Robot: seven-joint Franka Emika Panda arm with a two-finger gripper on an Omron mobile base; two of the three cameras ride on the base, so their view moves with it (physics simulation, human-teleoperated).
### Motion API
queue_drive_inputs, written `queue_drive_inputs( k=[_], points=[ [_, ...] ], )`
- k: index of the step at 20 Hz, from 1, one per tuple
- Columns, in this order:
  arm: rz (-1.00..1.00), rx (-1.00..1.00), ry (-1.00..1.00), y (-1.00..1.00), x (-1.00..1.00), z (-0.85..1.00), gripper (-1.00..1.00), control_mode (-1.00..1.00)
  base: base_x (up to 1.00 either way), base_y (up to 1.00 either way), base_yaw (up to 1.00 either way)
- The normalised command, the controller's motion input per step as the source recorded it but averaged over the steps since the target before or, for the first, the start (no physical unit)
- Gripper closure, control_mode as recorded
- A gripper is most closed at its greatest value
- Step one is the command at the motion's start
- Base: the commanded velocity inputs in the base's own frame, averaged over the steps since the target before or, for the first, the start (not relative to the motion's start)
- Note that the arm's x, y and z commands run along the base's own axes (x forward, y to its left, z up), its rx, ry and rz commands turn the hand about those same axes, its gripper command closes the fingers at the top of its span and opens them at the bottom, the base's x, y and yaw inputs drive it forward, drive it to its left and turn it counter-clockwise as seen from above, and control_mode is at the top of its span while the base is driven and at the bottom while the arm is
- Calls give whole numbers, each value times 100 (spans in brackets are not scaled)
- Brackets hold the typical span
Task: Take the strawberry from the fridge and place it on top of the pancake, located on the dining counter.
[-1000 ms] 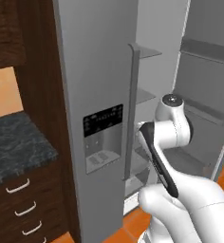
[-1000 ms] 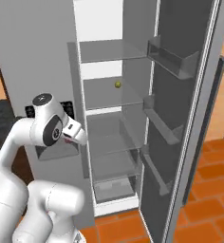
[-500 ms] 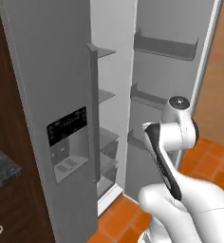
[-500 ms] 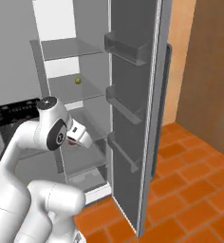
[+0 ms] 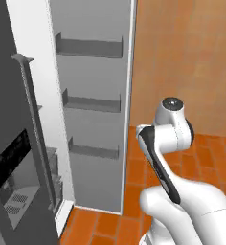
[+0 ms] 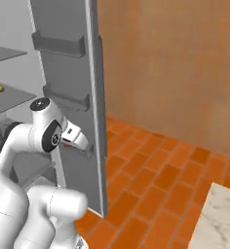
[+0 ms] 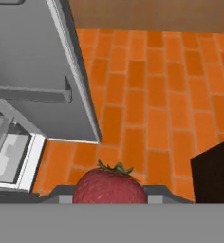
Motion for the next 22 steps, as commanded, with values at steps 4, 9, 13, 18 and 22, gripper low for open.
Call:
queue_drive_inputs(
  k=[4, 9, 13, 18, 22],
  points=[
    [0, 0, 0, 0, 0, 0, 100, 100, -40, 0, -95],
    [0, 0, 0, 0, 0, 0, 100, 100, -23, 0, -89],
    [0, 0, 0, 0, 0, 0, 100, 100, 0, 0, -75],
    [0, 0, 0, 0, 0, 0, 100, 100, 12, 0, -54],
    [0, 0, 0, 0, 0, 0, 100, 100, 5, 0, -41]
  ],
)
